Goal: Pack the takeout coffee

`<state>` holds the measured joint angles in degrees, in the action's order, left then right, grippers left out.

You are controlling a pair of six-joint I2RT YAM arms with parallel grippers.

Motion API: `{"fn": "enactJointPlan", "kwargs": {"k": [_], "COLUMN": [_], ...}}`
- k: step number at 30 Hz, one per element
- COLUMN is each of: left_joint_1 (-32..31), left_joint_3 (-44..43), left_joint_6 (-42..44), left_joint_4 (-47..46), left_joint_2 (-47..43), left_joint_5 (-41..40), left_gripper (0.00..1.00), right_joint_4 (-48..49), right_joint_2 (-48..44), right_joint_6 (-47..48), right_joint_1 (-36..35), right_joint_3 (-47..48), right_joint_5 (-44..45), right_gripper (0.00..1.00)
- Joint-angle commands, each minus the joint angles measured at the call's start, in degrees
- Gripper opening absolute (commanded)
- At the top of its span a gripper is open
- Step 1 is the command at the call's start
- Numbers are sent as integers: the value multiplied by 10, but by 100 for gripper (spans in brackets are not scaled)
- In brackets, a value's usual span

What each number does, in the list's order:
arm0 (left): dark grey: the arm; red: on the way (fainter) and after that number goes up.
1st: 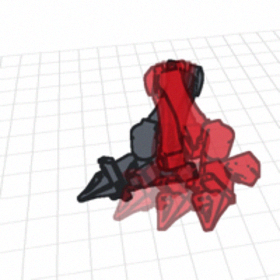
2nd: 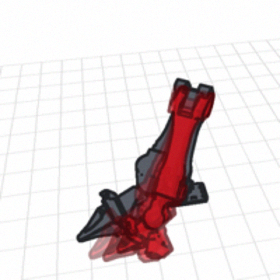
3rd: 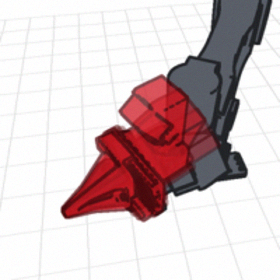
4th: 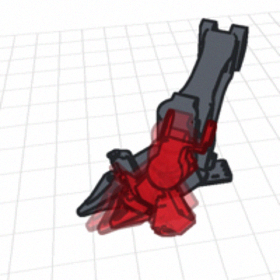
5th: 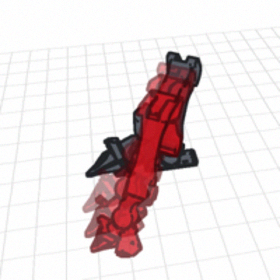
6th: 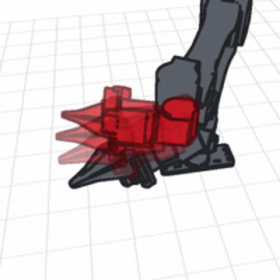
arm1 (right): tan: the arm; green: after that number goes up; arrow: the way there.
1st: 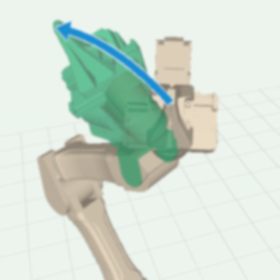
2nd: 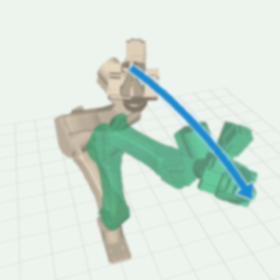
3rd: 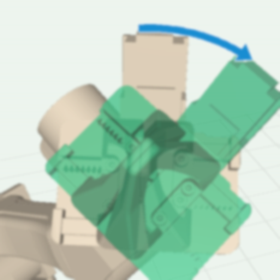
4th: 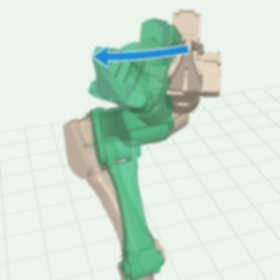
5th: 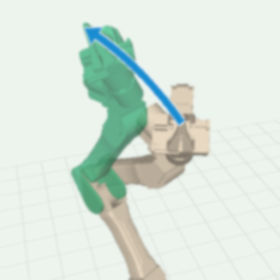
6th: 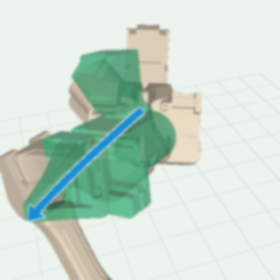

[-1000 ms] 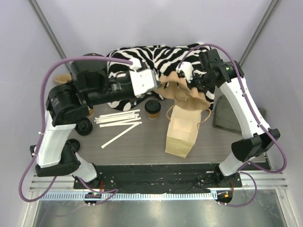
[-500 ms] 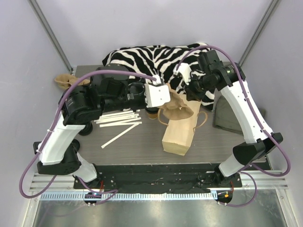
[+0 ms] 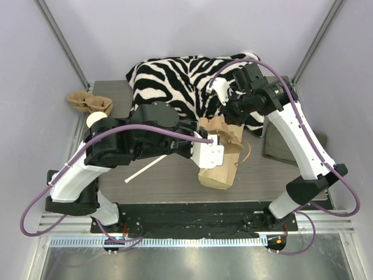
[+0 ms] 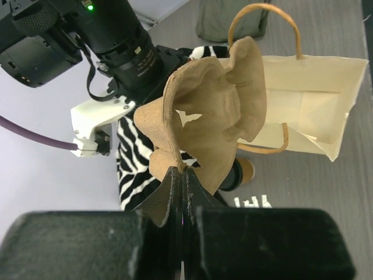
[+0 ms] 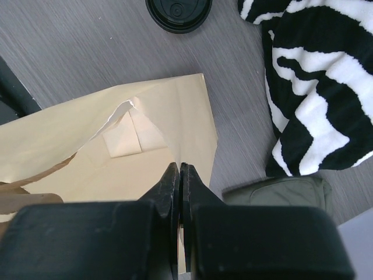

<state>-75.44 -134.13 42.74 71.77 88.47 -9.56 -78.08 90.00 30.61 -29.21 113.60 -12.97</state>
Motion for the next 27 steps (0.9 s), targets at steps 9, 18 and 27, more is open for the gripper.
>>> {"fn": "enactJointPlan", "kwargs": {"k": [9, 18, 27], "left_joint_1": [-65, -67, -67], "left_joint_3": [-42, 21, 27], "left_joint_6": [96, 79, 70], "left_joint_4": [-8, 5, 28], "left_joint_2": [13, -4, 14], "left_joint_5": [-120, -120, -92], "left_gripper": [0, 0, 0], "right_joint_4": [34, 24, 15], "right_joint_2": [-17, -18, -18], "right_joint_6": [-40, -43, -49], "right_joint_1": [-34, -42, -65], "right_joint_3": [5, 18, 43], "right_joint_5": [102, 93, 86], "right_gripper": [1, 1, 1]}}
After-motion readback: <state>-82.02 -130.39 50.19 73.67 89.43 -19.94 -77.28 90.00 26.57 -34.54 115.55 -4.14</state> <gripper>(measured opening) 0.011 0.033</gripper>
